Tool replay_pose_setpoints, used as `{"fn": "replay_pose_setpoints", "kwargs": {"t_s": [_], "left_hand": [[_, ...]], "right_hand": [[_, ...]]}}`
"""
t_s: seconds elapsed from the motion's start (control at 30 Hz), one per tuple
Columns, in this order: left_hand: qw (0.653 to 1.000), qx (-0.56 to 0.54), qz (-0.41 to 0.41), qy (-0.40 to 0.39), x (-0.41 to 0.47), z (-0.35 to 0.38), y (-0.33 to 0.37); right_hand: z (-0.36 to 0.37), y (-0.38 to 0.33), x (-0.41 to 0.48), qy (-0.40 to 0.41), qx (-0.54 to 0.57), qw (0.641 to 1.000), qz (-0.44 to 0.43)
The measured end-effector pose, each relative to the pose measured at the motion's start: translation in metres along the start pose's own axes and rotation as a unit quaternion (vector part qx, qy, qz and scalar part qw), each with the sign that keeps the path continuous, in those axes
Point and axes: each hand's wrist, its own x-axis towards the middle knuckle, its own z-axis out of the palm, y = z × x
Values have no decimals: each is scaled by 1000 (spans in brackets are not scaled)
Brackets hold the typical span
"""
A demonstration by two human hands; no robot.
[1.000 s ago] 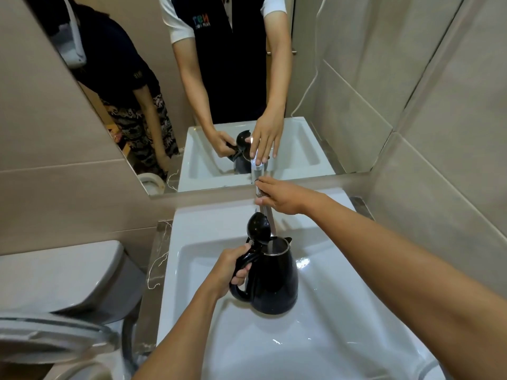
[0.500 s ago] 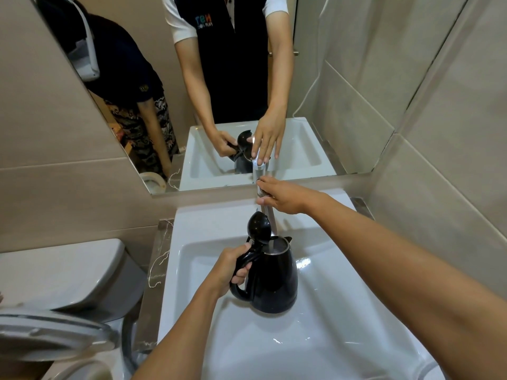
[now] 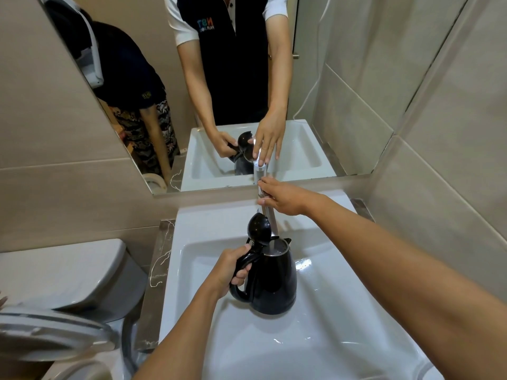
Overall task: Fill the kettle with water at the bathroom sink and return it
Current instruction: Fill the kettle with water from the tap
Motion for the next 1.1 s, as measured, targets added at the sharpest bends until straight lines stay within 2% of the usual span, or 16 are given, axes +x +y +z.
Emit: {"fn": "replay_pose_setpoints", "kwargs": {"t_s": [0.23, 0.5, 0.67, 0.83, 0.97, 1.1], "left_hand": [[1000, 4, 3, 0, 0, -2, -1], [1000, 2, 3, 6, -10, -3, -4], [1000, -1, 5, 20, -16, -7, -6], [999, -18, 12, 41, -26, -8, -9], [998, -19, 21, 48, -36, -3, -13], [998, -17, 30, 55, -51, 4, -18]], "right_hand": [[7, 1, 0, 6, 32, 999, -1], [44, 11, -17, 57, 20, 998, -29], [64, 10, -36, 107, 101, 989, -18], [111, 8, -86, 179, 244, 951, 60], [155, 3, -119, 170, 274, 942, 93], [182, -17, -139, 154, 345, 924, 66]]}}
